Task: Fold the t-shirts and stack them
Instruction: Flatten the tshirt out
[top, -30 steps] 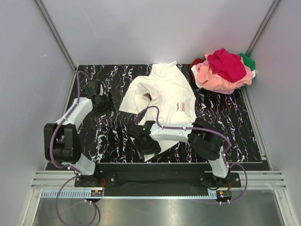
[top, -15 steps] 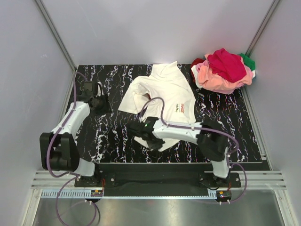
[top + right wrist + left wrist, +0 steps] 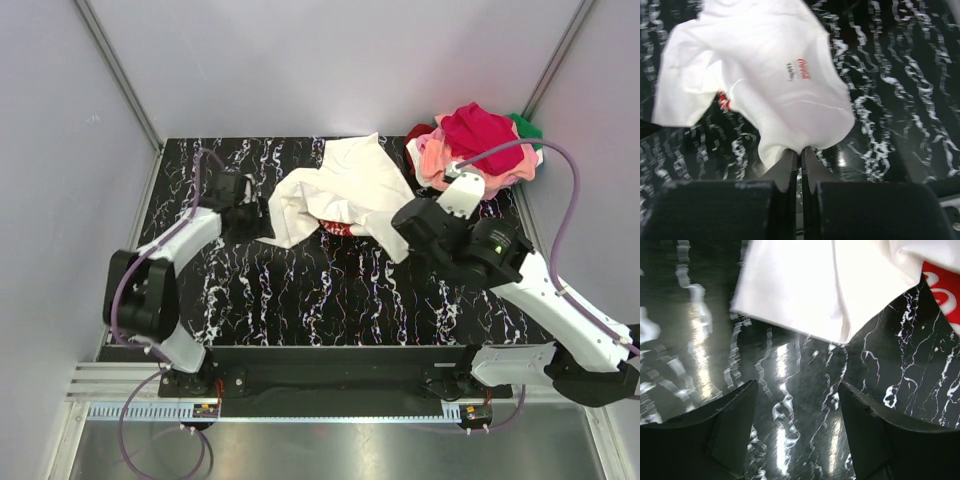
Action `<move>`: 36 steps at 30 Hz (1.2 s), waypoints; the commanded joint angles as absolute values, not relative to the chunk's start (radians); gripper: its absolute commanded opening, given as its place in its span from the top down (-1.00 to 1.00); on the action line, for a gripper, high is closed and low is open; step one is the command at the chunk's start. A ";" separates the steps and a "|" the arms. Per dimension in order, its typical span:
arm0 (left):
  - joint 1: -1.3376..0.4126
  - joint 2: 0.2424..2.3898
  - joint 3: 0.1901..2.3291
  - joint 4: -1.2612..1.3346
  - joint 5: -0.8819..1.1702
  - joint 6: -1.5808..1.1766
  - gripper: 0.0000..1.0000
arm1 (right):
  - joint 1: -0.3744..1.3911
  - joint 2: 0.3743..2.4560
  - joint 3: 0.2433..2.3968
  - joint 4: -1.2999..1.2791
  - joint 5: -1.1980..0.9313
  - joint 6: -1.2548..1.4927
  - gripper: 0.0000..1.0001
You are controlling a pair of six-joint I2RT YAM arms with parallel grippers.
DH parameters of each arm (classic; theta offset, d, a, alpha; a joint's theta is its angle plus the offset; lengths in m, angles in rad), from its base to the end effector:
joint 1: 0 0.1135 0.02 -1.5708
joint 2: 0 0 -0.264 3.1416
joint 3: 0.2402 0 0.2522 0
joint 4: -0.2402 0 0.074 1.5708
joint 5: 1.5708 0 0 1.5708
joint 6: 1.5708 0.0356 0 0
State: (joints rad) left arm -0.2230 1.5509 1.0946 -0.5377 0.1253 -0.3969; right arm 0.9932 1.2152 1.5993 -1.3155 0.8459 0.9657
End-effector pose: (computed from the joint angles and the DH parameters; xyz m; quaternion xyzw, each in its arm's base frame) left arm 0.3118 -0.0753 0.2317 -0.0653 0.9548 -0.1437 0.2520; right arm 0.1266 0.1454 0.4301 0.1171 0.8674 0.0207 0.4833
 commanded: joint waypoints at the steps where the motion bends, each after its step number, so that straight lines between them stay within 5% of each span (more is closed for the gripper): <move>1: -0.308 1.658 1.204 -0.437 0.126 -0.442 -0.42 | 0.889 1.175 1.530 -1.453 0.914 0.944 1.00; 11: -0.374 1.974 1.567 -0.485 0.032 -0.428 -0.30 | 0.683 1.118 1.468 -1.252 0.830 0.718 1.00; 29: -0.417 2.203 1.756 -0.511 0.035 -0.469 -0.27 | 0.555 1.115 1.384 -1.091 0.689 0.580 1.00; 33: -0.422 2.256 1.809 -0.541 0.006 -0.477 -0.08 | 0.545 1.109 1.381 -1.088 0.684 0.569 1.00; 36: -0.420 2.278 1.828 -0.545 0.003 -0.480 0.53 | 0.537 1.109 1.378 -1.085 0.680 0.565 1.00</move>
State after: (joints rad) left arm -0.4183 2.2517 1.7817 -0.5415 0.0368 -0.4763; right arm 0.5514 1.1282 1.3792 -1.1202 0.6861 0.5846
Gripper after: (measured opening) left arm 0.307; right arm 0.019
